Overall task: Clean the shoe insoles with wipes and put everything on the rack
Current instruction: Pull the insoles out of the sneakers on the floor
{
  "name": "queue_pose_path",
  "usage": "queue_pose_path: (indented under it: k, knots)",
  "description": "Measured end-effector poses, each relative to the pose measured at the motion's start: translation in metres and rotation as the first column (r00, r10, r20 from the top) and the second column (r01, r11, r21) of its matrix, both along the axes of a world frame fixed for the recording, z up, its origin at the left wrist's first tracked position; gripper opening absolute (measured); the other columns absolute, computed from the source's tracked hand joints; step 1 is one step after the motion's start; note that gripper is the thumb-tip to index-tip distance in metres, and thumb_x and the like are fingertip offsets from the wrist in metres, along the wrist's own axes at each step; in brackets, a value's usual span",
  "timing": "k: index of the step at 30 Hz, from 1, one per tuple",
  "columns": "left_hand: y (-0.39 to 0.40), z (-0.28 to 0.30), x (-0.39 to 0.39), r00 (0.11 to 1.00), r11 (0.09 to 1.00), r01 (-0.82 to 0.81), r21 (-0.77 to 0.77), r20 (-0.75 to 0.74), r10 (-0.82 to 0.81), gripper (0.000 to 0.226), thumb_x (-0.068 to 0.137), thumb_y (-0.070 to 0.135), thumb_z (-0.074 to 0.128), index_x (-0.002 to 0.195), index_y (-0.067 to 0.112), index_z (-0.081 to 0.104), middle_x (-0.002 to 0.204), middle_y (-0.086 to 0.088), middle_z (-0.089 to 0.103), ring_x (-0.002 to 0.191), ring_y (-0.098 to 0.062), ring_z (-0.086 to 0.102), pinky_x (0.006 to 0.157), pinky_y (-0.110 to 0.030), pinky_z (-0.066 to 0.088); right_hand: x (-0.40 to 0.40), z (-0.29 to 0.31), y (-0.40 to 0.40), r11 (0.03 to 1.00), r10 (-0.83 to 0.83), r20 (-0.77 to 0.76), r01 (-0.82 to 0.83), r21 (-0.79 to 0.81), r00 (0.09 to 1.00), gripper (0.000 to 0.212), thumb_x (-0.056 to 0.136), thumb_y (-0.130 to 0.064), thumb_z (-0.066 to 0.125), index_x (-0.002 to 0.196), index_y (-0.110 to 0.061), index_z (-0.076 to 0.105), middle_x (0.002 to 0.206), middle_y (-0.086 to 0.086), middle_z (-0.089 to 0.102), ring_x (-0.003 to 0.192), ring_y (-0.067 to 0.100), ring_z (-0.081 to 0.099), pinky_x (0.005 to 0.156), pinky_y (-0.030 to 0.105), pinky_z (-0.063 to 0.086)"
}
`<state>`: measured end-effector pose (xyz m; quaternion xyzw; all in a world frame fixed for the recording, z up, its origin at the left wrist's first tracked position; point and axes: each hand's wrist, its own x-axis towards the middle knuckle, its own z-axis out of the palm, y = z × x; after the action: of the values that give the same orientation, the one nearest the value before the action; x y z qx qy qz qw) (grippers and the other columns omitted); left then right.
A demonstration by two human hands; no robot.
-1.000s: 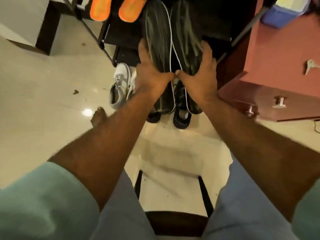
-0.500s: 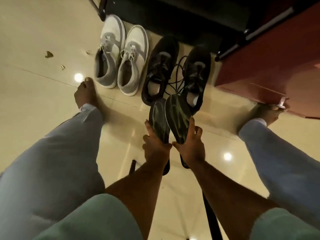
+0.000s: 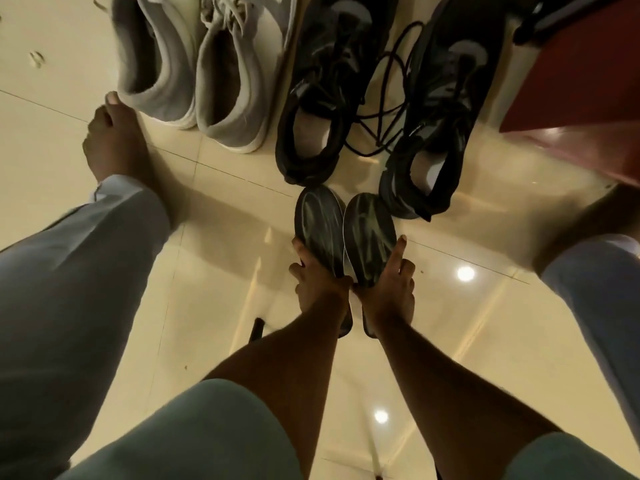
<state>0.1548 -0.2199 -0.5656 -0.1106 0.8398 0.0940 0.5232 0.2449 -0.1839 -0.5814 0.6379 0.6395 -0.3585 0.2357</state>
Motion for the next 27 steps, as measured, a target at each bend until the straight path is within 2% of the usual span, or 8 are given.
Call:
queue_pose_path:
  k: [6,11,13,16,18,22,24,27]
  knots:
    - [0.004,-0.011,-0.007,0.993,0.993,-0.116,-0.036,-0.003,0.116,0.123,0.075,0.012,0.084,0.154,0.037,-0.007,0.142,-0.015,0.035,0.127,-0.047,0.048,0.101,-0.059,0.047,-0.003,-0.013,0.004,1.0,-0.019,0.018,0.019,0.015,1.0,0.126,0.061,-0.057,0.079,0.15,-0.022,-0.002,0.137,0.015,0.035,0.12,0.036,0.044,0.088,0.047,0.049]
    - [0.01,0.001,-0.014,0.996,0.994,-0.084,-0.065,0.006,0.084,0.122,0.074,0.017,0.086,0.155,0.032,-0.004,0.146,-0.016,0.034,0.131,-0.046,0.043,0.104,-0.058,0.044,-0.002,-0.004,0.007,1.0,-0.029,0.015,0.029,0.007,0.999,0.125,0.064,-0.047,0.082,0.151,-0.021,-0.004,0.139,0.015,0.033,0.123,0.036,0.04,0.09,0.047,0.047]
    - [0.013,0.018,-0.017,1.0,0.996,-0.011,-0.085,-0.016,0.009,0.104,0.077,0.024,0.084,0.152,0.026,0.012,0.14,-0.015,0.039,0.128,-0.043,0.044,0.102,-0.054,0.045,-0.003,0.012,0.012,1.0,-0.016,-0.007,0.016,0.015,1.0,0.118,0.07,-0.04,0.08,0.151,-0.022,-0.003,0.141,0.013,0.034,0.126,0.035,0.039,0.092,0.046,0.046]
    - [0.027,0.054,-0.028,0.993,0.992,0.116,-0.047,-0.018,-0.117,0.059,0.087,0.043,0.068,0.134,0.015,0.045,0.125,-0.011,0.051,0.114,-0.033,0.054,0.096,-0.045,0.051,-0.013,0.051,0.027,0.996,0.066,-0.069,-0.062,0.066,0.995,0.098,0.079,-0.043,0.07,0.15,-0.023,0.006,0.14,0.012,0.036,0.124,0.032,0.041,0.092,0.045,0.046]
    - [0.041,0.088,-0.041,0.984,0.983,0.177,0.049,-0.041,-0.175,0.046,0.09,0.048,0.059,0.119,0.013,0.058,0.111,-0.005,0.06,0.099,-0.026,0.06,0.091,-0.041,0.053,-0.026,0.088,0.041,0.991,0.113,-0.116,-0.103,0.085,0.987,0.083,0.085,-0.043,0.062,0.149,-0.024,0.014,0.138,0.011,0.038,0.121,0.032,0.044,0.09,0.044,0.048]
    - [0.075,0.169,-0.073,0.933,0.921,0.335,0.198,-0.208,-0.294,0.031,0.091,0.038,0.056,0.109,0.014,0.065,0.101,-0.003,0.065,0.088,-0.024,0.061,0.081,-0.037,0.055,-0.066,0.162,0.079,0.963,0.253,-0.165,-0.231,0.139,0.953,0.059,0.089,-0.046,0.042,0.144,-0.029,0.029,0.143,0.006,0.038,0.125,0.029,0.042,0.098,0.043,0.043]
    - [0.089,0.217,-0.096,0.895,0.875,0.401,0.272,-0.322,-0.31,0.03,0.091,0.036,0.057,0.11,0.014,0.067,0.106,-0.007,0.068,0.094,-0.028,0.065,0.084,-0.041,0.057,-0.09,0.211,0.098,0.924,0.351,-0.165,-0.312,0.22,0.922,0.055,0.09,-0.042,0.044,0.142,-0.027,0.034,0.145,0.004,0.036,0.131,0.025,0.037,0.106,0.042,0.036]
    - [0.107,0.285,-0.132,0.789,0.787,0.531,0.312,-0.522,-0.325,0.029,0.093,0.031,0.056,0.114,0.012,0.066,0.114,-0.01,0.066,0.106,-0.03,0.063,0.089,-0.038,0.052,-0.126,0.29,0.121,0.902,0.357,-0.325,-0.234,0.362,0.876,0.043,0.09,-0.034,0.051,0.133,-0.024,0.047,0.134,0.003,0.043,0.124,0.026,0.046,0.102,0.041,0.041]
